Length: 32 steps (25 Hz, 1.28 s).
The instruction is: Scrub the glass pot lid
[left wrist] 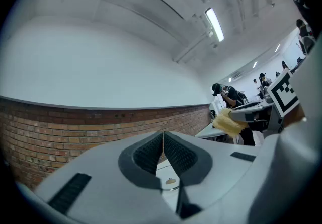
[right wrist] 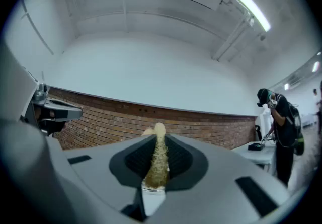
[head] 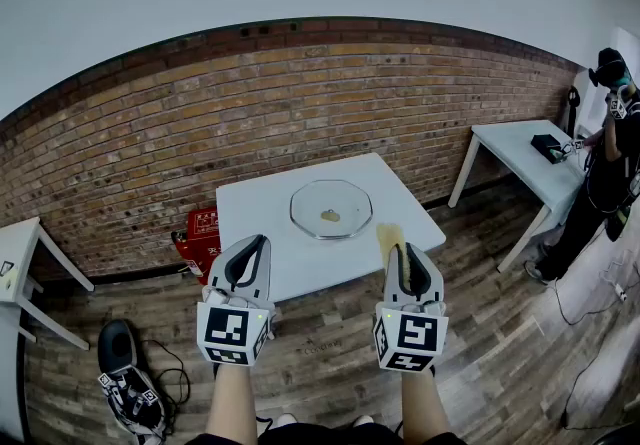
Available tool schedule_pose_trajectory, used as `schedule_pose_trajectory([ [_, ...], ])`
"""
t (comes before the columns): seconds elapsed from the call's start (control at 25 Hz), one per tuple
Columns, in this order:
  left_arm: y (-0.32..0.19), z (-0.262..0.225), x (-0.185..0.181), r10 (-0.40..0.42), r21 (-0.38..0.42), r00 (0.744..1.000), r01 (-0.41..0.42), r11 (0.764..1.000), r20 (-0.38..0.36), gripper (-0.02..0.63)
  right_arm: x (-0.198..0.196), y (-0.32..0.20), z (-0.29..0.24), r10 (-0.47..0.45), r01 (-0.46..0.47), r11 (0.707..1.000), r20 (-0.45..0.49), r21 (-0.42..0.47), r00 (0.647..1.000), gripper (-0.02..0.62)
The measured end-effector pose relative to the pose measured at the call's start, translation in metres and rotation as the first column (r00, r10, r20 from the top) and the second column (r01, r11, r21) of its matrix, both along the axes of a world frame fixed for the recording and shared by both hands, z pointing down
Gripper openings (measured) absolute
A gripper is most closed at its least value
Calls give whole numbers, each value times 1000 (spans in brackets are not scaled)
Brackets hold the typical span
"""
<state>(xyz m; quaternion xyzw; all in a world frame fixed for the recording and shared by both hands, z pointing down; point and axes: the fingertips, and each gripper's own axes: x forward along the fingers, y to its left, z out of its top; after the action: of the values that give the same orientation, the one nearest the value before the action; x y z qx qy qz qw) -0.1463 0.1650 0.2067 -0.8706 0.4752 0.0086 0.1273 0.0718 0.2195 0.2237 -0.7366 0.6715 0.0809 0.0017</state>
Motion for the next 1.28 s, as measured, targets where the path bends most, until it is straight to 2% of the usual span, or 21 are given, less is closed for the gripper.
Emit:
schedule_pose_trajectory([
  [0.44, 2, 1, 5, 4, -6, 1000, -4, 1000, 12, 14, 4, 1, 6, -1, 2, 1000, 20, -12, 1000, 57],
  [0.72, 3, 4, 17, 10, -12, 1000, -10, 1000, 15, 14, 22, 6, 4, 27, -27, 1000, 43, 3, 999, 57],
  [1.04, 7, 9, 54, -8, -27, 999, 9, 1000, 41, 14, 52, 5, 8, -14, 14, 1000, 51, -1, 999, 57],
  [1.28, 14, 12, 77, -56, -31, 998, 57, 998, 32, 14, 69, 1, 11, -81, 81, 997, 42, -4, 996, 57],
])
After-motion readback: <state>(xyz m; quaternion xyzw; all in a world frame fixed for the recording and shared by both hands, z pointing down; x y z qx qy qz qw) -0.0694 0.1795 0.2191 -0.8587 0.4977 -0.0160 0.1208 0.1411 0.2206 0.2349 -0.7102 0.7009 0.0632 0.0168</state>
